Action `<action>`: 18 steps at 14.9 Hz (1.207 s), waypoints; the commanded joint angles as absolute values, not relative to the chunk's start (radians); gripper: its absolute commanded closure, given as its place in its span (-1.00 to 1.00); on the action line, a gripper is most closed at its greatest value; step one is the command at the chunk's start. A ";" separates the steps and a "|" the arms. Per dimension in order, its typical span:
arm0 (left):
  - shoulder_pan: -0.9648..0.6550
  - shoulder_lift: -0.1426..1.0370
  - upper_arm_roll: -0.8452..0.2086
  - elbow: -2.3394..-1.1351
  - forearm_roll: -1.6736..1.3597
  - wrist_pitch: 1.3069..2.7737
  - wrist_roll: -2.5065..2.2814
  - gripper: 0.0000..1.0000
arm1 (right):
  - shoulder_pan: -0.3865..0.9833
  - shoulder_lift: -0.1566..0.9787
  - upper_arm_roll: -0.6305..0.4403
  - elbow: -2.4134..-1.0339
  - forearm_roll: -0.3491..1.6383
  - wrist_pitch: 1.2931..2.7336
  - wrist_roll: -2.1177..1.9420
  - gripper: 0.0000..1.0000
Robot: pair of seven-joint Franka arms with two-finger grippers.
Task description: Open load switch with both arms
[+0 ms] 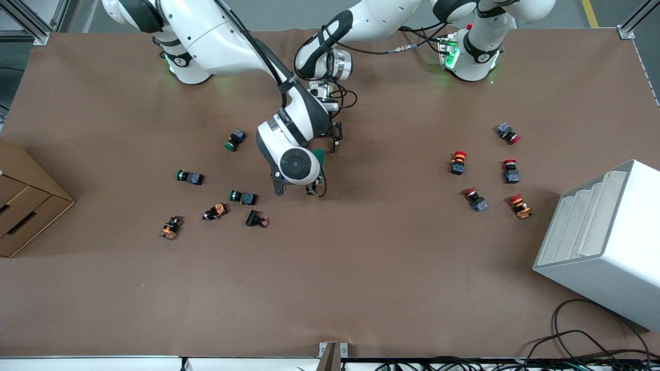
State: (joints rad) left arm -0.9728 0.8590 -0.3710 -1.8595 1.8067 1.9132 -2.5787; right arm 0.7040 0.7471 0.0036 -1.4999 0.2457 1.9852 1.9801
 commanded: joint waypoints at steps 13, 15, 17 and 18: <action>-0.985 0.913 -0.364 -1.802 1.815 1.927 -2.580 -0.99 | 0.695 0.733 0.066 -1.427 0.311 1.684 1.985 -1.00; -0.985 0.913 -0.364 -1.802 1.815 1.927 -2.580 -0.99 | 0.703 0.735 0.066 -1.428 0.313 1.680 1.987 -1.00; -0.985 0.913 -0.364 -1.802 1.815 1.927 -2.582 -0.99 | 0.706 0.736 0.067 -1.431 0.313 1.680 1.988 -1.00; -0.985 0.913 -0.364 -1.802 1.815 1.927 -2.582 -0.99 | 0.707 0.736 0.066 -1.434 0.313 1.680 1.988 -1.00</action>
